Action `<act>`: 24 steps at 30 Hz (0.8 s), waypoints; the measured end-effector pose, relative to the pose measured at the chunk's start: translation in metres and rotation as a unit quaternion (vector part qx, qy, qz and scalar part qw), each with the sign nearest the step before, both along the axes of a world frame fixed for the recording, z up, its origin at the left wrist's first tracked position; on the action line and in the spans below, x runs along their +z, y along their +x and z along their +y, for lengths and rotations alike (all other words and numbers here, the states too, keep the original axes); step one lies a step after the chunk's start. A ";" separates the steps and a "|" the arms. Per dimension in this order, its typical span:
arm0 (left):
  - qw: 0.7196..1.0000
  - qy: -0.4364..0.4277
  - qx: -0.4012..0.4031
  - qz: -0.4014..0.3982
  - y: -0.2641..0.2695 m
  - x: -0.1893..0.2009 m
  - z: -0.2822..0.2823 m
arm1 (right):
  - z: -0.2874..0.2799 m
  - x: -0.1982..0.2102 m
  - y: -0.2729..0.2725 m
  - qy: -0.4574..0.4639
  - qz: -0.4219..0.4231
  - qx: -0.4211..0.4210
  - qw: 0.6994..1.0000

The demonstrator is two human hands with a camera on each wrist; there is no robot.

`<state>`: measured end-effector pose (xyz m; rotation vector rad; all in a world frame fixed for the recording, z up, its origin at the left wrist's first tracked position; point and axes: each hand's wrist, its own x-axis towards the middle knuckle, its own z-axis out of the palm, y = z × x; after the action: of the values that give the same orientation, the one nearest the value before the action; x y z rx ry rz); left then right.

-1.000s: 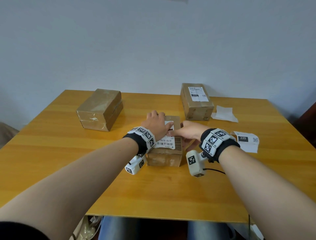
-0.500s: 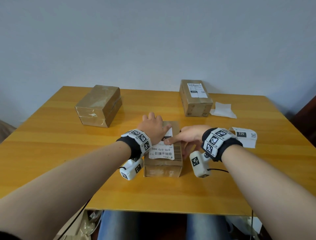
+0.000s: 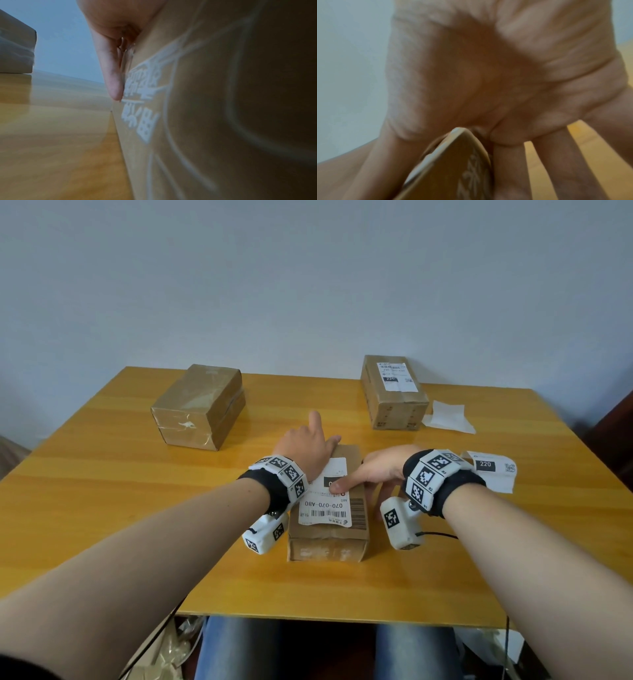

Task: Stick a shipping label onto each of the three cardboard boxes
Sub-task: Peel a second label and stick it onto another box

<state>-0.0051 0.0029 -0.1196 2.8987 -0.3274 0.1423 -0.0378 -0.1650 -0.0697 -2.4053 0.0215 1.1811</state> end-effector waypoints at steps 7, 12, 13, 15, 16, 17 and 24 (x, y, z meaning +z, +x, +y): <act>1.000 -0.005 -0.008 0.000 0.013 0.001 0.000 | -0.002 -0.006 0.009 -0.002 -0.029 -0.004 1.000; 1.000 -0.002 -0.013 -0.017 0.022 -0.003 0.001 | -0.004 -0.018 0.017 0.034 -0.056 -0.051 0.997; 1.000 -0.005 -0.012 -0.020 0.024 -0.004 0.001 | -0.005 -0.017 0.018 0.042 -0.053 -0.054 0.996; 1.000 -0.013 -0.008 -0.025 0.029 -0.007 0.002 | -0.006 -0.016 0.021 0.043 -0.046 -0.056 0.996; 0.999 -0.016 -0.006 -0.027 0.031 -0.008 0.002 | -0.006 -0.016 0.024 0.039 -0.044 -0.057 0.997; 0.999 -0.019 0.000 -0.029 0.034 -0.009 0.002 | -0.007 -0.017 0.027 0.037 -0.043 -0.060 0.997; 0.992 0.014 0.125 -0.004 0.042 0.004 0.003 | -0.007 -0.012 0.035 0.079 -0.142 -0.140 0.977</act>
<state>0.0370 0.0057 -0.1157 2.9564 0.0361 0.1898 -0.0027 -0.1718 -0.0821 -2.3148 0.1631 0.6817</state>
